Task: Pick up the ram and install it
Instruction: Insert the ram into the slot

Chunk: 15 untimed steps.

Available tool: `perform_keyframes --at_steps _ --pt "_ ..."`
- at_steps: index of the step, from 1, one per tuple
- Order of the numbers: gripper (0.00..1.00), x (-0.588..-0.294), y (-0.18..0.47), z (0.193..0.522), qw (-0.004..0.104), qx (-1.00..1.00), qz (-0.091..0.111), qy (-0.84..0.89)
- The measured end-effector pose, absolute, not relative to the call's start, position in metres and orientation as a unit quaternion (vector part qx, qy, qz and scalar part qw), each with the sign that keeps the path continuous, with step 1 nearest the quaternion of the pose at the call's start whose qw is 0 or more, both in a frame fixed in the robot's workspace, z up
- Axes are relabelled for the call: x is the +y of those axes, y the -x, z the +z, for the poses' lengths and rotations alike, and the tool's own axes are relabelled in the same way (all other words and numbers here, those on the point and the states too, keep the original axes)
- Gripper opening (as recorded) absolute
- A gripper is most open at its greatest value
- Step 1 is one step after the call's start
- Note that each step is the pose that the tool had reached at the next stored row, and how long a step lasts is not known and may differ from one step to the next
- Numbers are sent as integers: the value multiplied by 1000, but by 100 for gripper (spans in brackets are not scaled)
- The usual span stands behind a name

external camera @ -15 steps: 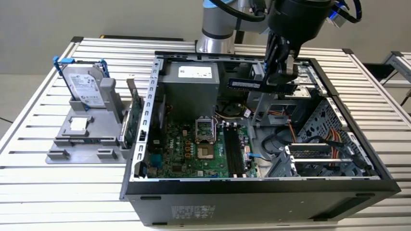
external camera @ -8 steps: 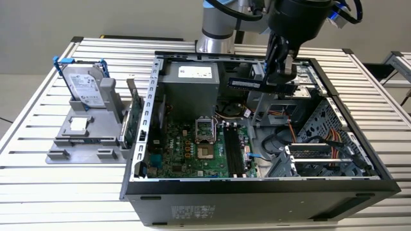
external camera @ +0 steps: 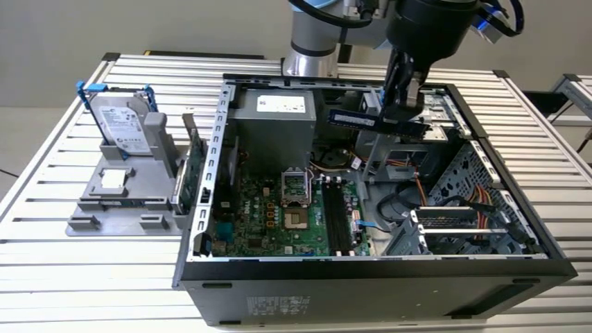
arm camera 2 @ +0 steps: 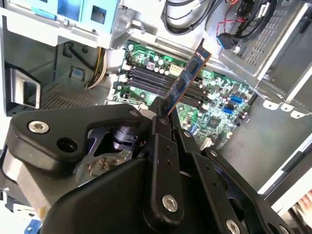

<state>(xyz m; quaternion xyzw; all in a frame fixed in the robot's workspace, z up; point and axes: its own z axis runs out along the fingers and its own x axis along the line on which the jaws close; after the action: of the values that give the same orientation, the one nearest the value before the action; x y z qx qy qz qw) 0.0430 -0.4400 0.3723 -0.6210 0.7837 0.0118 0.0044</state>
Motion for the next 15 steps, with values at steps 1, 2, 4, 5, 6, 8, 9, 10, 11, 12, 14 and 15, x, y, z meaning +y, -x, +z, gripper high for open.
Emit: perform_keyframes --at_steps 1,2,4,5,6,8,9,10,11,12,14,15 --pt "0 -440 -43 372 5 786 12 618" --pt "0 -440 -43 372 5 789 12 614" --pt "0 -440 -43 372 5 794 12 608" --pt "0 -440 -43 372 5 797 12 604" --pt "0 -440 -43 372 5 799 12 601" --pt "0 -440 -43 372 5 805 12 594" --pt "0 -440 -43 372 5 807 12 590" --pt "0 -440 -43 372 5 810 12 587" --pt "0 -440 -43 372 5 812 12 584" --pt "0 -440 -43 372 5 814 12 580" --pt "0 -440 -43 372 5 818 12 575" --pt "0 -440 -43 372 5 820 12 573"
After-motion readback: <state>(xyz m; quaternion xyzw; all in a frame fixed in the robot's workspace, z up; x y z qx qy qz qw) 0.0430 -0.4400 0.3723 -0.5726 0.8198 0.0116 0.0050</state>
